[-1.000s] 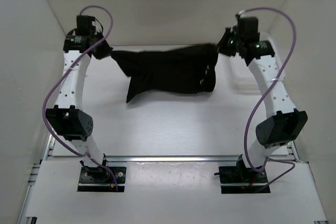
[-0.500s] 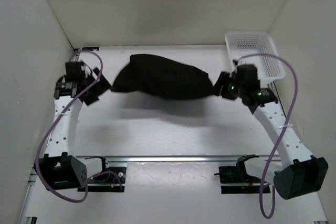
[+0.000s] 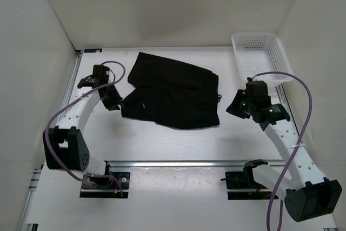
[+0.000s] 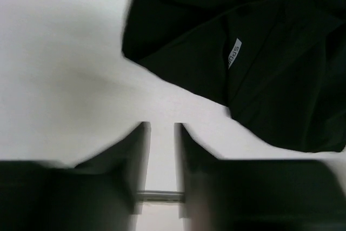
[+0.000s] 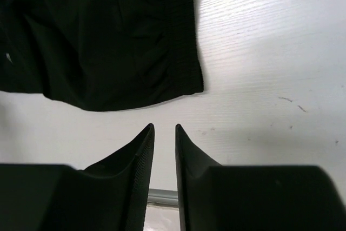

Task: Fold and stack the shorts
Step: Flatten the shorts out

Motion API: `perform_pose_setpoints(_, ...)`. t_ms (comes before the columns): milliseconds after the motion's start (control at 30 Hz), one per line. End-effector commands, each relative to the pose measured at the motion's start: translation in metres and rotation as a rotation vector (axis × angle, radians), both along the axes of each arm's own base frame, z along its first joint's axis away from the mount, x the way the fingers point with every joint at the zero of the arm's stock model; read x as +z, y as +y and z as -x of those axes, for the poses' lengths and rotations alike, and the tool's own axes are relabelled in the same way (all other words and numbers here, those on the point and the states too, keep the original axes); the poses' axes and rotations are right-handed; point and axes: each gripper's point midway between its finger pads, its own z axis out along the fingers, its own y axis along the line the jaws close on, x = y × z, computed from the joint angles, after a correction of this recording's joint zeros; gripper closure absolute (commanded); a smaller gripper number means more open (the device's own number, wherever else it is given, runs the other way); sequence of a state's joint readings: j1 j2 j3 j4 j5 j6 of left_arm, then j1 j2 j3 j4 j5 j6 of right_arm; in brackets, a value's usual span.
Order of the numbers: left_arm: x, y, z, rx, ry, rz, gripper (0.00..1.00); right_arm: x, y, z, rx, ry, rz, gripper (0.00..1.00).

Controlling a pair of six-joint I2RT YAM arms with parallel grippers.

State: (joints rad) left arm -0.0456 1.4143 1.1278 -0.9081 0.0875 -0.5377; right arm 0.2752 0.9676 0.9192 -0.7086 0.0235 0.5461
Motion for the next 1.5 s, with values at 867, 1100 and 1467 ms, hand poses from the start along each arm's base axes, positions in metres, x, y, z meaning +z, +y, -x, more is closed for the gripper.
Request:
perform_pose_setpoints(867, -0.075, -0.111, -0.109, -0.212, 0.128, -0.216, 0.34, -0.059, 0.009, 0.016, -0.025, 0.204, -0.160, 0.60)
perform_pose_setpoints(1100, -0.059, -0.107, -0.106, -0.188, 0.116, -0.250, 0.90, -0.059, 0.008, 0.017, -0.021, 0.201, -0.163, 0.60)
perform_pose_setpoints(1467, 0.012, -0.092, -0.068, -0.159, 0.009, -0.210, 0.90, -0.088, 0.048, -0.014, -0.028, 0.282, -0.382, 0.28)
